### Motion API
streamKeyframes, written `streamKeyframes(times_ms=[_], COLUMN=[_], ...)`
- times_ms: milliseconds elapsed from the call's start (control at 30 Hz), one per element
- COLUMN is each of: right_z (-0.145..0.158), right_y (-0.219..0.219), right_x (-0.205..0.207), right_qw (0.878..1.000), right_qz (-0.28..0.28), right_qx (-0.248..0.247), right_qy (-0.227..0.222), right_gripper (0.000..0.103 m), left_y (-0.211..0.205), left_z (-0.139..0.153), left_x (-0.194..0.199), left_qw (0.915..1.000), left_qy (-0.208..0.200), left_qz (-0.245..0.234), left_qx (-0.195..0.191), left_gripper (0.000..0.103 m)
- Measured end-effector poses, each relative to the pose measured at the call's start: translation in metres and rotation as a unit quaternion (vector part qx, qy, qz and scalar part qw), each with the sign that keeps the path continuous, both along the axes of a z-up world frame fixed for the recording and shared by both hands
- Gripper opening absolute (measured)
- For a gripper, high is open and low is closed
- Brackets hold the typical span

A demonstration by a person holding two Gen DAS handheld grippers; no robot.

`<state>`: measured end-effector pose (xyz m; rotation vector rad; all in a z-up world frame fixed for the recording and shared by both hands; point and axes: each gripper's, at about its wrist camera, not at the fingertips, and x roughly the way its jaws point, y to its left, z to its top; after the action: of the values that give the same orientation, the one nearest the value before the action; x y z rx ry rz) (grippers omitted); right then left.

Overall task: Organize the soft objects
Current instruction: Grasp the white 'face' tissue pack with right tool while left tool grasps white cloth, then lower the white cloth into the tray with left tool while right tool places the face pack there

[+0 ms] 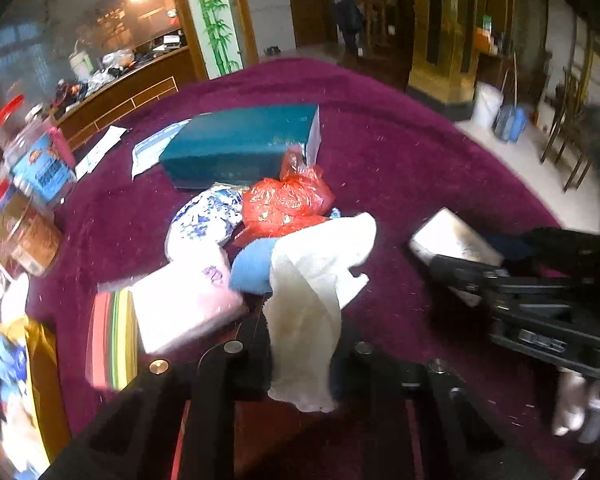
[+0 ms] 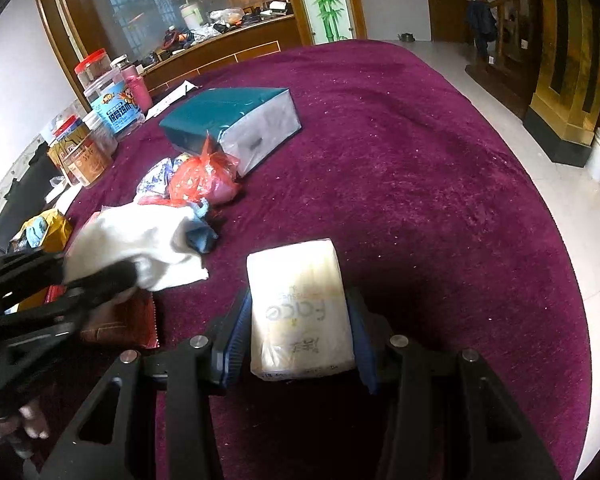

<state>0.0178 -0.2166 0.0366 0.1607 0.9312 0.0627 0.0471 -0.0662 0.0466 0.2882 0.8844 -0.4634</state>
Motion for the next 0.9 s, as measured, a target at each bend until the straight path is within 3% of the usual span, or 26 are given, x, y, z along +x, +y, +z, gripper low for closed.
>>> streamKeyframes(times_ms=[233, 467, 600, 767, 900], right_z=[0.004, 0.001, 0.002, 0.006, 0.023], right_y=[-0.012, -0.016, -0.02, -0.018, -0.002], right_x=[-0.001, 0.0, -0.002, -0.006, -0.021], right_qw=[0.999, 0.999, 0.999, 0.998, 0.998], right_qz=[-0.026, -0.03, -0.04, -0.055, -0.041], right_qx=[0.011, 0.019, 0.02, 0.002, -0.001], right_qy=[-0.017, -0.018, -0.02, -0.03, -0.042], right_gripper=[0.045, 0.045, 0.045, 0.045, 0.045], left_y=[0.047, 0.141, 0.204, 0.283, 0.317], left_z=[0.043, 0.072, 0.064, 0.037, 0.018], left_x=[-0.048, -0.103, -0.129, -0.152, -0.158], left_qw=[0.9958, 0.9827, 0.9712, 0.9477, 0.9353], left_qy=[-0.011, -0.028, -0.029, -0.01, 0.015], left_qz=[0.009, 0.08, 0.153, 0.259, 0.3], left_qx=[-0.09, -0.164, -0.18, -0.187, -0.186], left_gripper=[0.02, 0.02, 0.02, 0.02, 0.02])
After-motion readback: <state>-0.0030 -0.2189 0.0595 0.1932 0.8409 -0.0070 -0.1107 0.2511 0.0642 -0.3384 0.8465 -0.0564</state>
